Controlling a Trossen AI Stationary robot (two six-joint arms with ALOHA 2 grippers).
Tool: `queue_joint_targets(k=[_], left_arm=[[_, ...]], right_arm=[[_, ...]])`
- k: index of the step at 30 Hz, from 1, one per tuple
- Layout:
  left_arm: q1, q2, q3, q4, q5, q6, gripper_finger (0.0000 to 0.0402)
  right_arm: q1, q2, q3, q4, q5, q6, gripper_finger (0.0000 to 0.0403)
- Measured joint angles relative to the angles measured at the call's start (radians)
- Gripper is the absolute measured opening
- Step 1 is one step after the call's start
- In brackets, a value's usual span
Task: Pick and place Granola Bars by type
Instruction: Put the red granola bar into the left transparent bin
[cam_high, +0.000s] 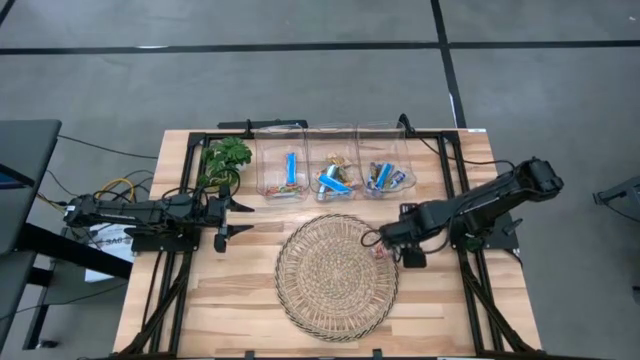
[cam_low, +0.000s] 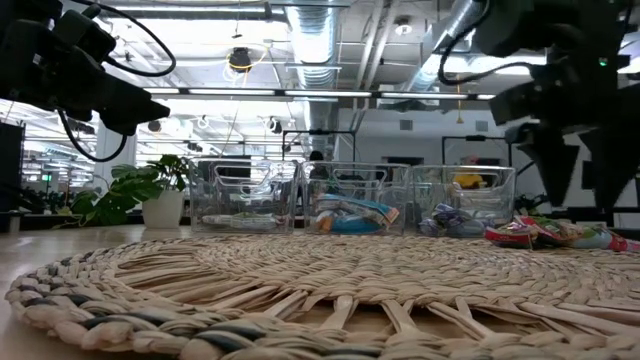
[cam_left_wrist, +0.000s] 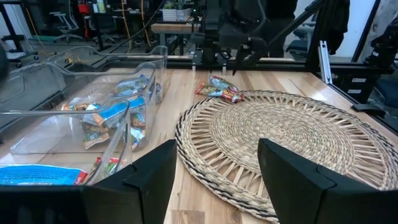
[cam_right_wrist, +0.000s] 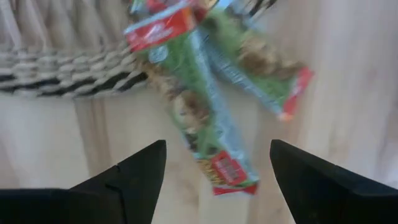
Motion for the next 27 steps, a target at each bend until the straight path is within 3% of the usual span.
queue_joint_targets(k=[15, 27], left_arm=[[0.000, 0.002, 0.000, 0.000, 0.000, 0.000, 0.0220], [0.000, 0.002, 0.000, 0.000, 0.000, 0.000, 0.0220]], right_arm=[[0.021, 0.106, -0.066, 0.114, -0.002, 0.036, 0.0268], [0.017, 0.138, -0.067, 0.134, -0.009, 0.052, 0.0080]])
